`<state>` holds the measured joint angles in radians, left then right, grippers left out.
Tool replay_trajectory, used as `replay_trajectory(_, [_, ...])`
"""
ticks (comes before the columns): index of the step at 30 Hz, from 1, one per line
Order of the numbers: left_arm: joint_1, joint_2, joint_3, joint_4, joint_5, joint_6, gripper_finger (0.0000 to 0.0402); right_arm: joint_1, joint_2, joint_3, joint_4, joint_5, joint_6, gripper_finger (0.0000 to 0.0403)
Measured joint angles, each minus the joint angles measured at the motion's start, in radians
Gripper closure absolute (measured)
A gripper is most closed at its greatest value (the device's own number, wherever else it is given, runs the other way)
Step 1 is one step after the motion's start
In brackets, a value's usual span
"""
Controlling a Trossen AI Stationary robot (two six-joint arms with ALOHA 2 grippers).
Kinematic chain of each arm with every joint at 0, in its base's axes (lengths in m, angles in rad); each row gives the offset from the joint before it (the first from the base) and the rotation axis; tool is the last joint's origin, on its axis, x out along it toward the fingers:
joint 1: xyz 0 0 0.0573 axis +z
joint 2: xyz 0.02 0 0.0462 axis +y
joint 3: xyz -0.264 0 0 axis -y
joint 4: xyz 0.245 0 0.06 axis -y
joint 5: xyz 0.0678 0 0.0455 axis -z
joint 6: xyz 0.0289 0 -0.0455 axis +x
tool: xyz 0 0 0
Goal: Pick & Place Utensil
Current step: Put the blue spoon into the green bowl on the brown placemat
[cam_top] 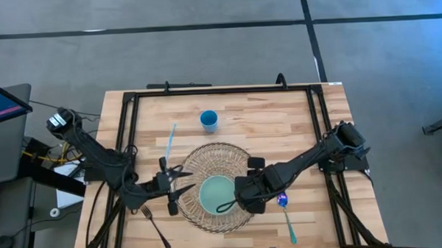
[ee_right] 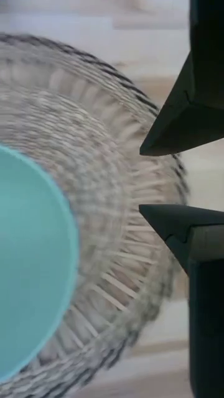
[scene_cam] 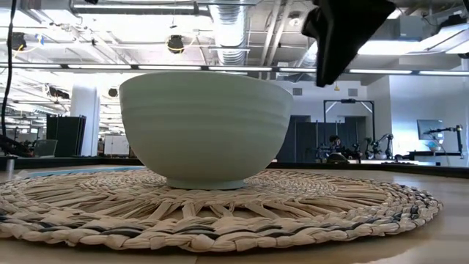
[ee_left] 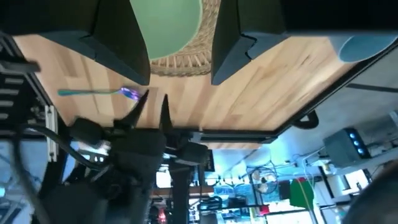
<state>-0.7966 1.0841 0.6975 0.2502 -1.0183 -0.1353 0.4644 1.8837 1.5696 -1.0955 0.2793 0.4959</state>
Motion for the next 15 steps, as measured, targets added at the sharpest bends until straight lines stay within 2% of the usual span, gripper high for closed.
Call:
replay_trajectory(8, [-0.010,0.001,0.000,-0.051,-0.029,0.026,0.0229,0.069,-0.002,0.000,-0.075,-0.069,0.187,0.0274])
replay_trajectory(15, [-0.031,0.001,0.000,-0.052,-0.029,0.024,0.0229,0.155,-0.021,-0.043,-0.139,-0.068,0.366,0.0279])
